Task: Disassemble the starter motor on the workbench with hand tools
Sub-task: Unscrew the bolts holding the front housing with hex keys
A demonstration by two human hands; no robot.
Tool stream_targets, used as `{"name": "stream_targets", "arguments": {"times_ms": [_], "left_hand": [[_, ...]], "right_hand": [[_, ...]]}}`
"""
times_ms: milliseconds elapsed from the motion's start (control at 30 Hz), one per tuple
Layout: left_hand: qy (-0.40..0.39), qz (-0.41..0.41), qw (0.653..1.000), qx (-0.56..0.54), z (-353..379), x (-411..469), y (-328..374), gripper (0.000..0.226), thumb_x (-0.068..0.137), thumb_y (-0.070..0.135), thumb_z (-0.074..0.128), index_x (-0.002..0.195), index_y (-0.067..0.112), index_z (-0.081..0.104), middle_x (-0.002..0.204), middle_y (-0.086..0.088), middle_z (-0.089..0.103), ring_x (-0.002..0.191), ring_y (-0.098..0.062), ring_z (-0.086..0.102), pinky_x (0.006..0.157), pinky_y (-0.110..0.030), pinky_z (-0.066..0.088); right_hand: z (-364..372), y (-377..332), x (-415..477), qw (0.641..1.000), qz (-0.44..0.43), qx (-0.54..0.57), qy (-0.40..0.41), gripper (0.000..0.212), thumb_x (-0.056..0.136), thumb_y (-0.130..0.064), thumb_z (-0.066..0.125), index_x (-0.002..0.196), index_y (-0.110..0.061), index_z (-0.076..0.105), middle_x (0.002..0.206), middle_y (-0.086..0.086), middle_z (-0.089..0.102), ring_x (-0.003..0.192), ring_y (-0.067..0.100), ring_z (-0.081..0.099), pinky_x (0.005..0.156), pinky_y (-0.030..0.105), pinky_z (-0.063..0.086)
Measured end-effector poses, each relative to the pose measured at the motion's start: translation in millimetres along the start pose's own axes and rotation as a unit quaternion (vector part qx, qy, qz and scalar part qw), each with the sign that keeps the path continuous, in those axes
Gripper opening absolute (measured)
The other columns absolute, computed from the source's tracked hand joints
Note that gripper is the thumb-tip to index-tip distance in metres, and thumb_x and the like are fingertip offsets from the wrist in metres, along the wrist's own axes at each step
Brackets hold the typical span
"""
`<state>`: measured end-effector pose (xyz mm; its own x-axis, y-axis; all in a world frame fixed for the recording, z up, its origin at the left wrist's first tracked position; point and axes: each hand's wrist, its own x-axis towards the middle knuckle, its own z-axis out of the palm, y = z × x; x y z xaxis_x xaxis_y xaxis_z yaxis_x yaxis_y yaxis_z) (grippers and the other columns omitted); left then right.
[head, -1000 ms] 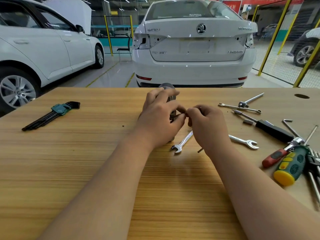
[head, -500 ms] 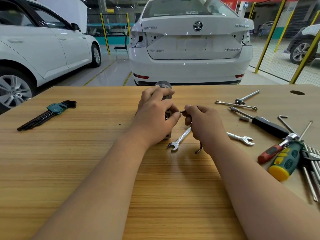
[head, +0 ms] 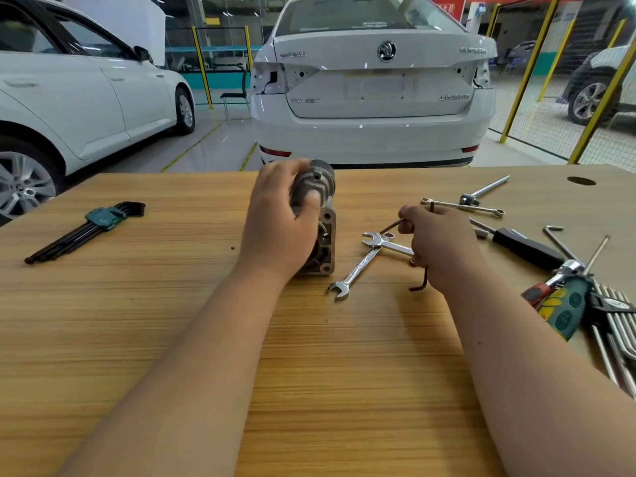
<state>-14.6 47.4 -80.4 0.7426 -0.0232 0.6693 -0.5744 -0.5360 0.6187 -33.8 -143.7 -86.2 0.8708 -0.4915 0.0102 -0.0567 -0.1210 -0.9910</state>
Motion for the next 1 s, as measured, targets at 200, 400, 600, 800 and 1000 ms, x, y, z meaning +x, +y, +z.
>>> {"name": "stream_targets", "arguments": {"times_ms": [200,400,600,800,1000], "left_hand": [[-0.008,-0.195,0.978,-0.079,-4.7,3.7,-24.7,0.011,0.098,0.04,0.049,0.103,0.038,0.058,0.098,0.02,0.059,0.091,0.004,0.055,0.065,-0.014,0.039],[-0.026,-0.229,0.965,-0.121,-3.2,4.7,-31.6,0.022,0.097,0.045,0.048,0.109,0.035,0.063,0.1,0.015,0.064,0.094,-0.002,0.058,0.067,-0.021,0.043],[-0.047,-0.254,0.956,-0.141,-3.7,2.8,-32.1,0.025,0.097,0.049,0.046,0.111,0.035,0.06,0.102,0.019,0.061,0.096,0.003,0.052,0.071,-0.019,0.039],[-0.054,-0.221,0.965,-0.131,-5.6,2.3,-32.9,0.032,0.094,0.049,0.05,0.106,0.024,0.067,0.101,0.006,0.068,0.099,-0.01,0.06,0.077,-0.028,0.046],[-0.051,-0.169,0.977,-0.118,-4.2,-0.8,-28.2,0.041,0.081,0.059,0.051,0.088,0.023,0.07,0.093,0.002,0.067,0.096,-0.017,0.062,0.081,-0.036,0.05]], "right_hand": [[-7.5,5.1,8.8,0.994,0.013,-0.109,-0.009,0.017,0.086,-0.022,0.061,0.071,-0.017,0.068,0.068,-0.002,0.066,0.056,0.014,0.048,0.047,0.025,0.036],[-20.6,4.4,22.3,0.984,0.146,0.097,0.024,0.015,0.091,-0.015,0.055,0.077,-0.015,0.058,0.085,0.004,0.064,0.045,0.011,0.032,0.037,0.021,0.026],[-34.7,6.4,26.7,0.992,0.11,0.034,0.061,0.012,0.089,-0.013,0.055,0.078,-0.017,0.056,0.085,0.004,0.062,0.051,0.014,0.035,0.04,0.023,0.029],[-36.7,7.5,23.6,0.929,-0.028,-0.368,0.033,0.013,0.09,-0.016,0.045,0.089,-0.012,0.057,0.073,0.004,0.056,0.068,0.021,0.05,0.053,0.027,0.033],[-43.1,6.1,28.1,0.887,0.006,-0.459,0.048,0.025,0.089,-0.009,0.047,0.107,-0.015,0.063,0.09,0.006,0.061,0.077,0.025,0.056,0.061,0.03,0.044]]}}
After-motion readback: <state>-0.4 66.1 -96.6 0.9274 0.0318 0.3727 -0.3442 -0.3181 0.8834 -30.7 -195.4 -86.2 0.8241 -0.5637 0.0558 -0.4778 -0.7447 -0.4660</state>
